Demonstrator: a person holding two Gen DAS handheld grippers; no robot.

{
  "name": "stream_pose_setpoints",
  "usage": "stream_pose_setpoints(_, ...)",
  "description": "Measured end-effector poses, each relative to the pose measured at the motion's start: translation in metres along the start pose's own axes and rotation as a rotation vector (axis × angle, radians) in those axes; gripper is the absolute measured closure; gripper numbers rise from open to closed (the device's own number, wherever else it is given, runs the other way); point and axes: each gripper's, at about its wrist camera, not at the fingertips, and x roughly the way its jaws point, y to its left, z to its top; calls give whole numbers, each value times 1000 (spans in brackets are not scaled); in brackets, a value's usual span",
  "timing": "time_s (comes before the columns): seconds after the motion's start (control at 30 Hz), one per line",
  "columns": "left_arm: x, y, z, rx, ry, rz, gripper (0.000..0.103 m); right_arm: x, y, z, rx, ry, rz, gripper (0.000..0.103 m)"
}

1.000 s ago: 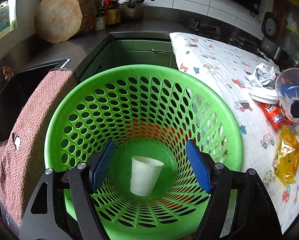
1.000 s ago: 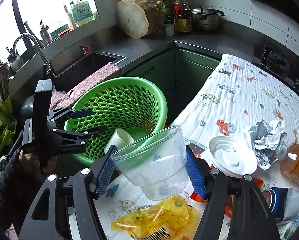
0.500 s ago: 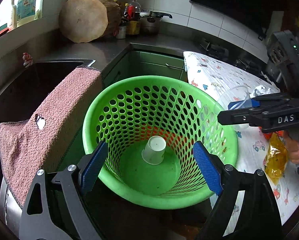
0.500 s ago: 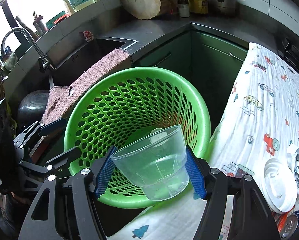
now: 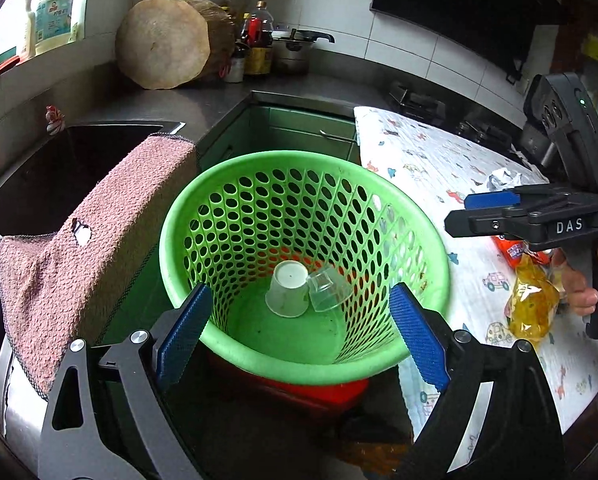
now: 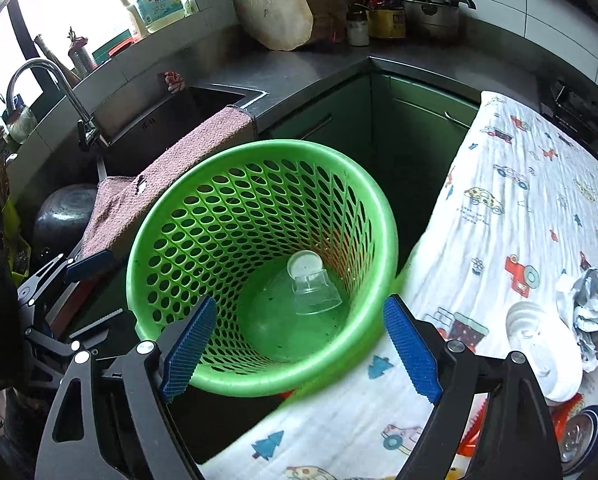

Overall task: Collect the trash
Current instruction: 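Grasp yellow snack wrapper with left tool while right tool grasps red Coke can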

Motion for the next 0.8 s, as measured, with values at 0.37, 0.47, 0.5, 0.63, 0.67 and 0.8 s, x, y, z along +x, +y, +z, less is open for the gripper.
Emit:
stream_pose_setpoints(0.37,-3,-50,-1,64,2,-61,12,-87,-67,-65,8,-44,-106,17)
stream_pose_setpoints(0.47,-7,-64,-2,85,-3,-76,9,-108,-82,-85,-36,-19,-122,15)
stream_pose_setpoints(0.5,-8,-68,-2,89,-5,-81,9,-114,-85,-92,-59,-10,-142,15)
stream_pose_setpoints(0.63,-10,-82,-2,102,0,-97,8,-130,-93,-121,-167,35,-167,13)
stream_pose_setpoints(0.67,-10,-86,-2,106,2,-106,8,-133,-94,-128,-196,47,-170,13)
stream_pose_setpoints(0.8,-8,-101,-1,128,15,-124,7,-135,-102,-151,-314,105,-200,12)
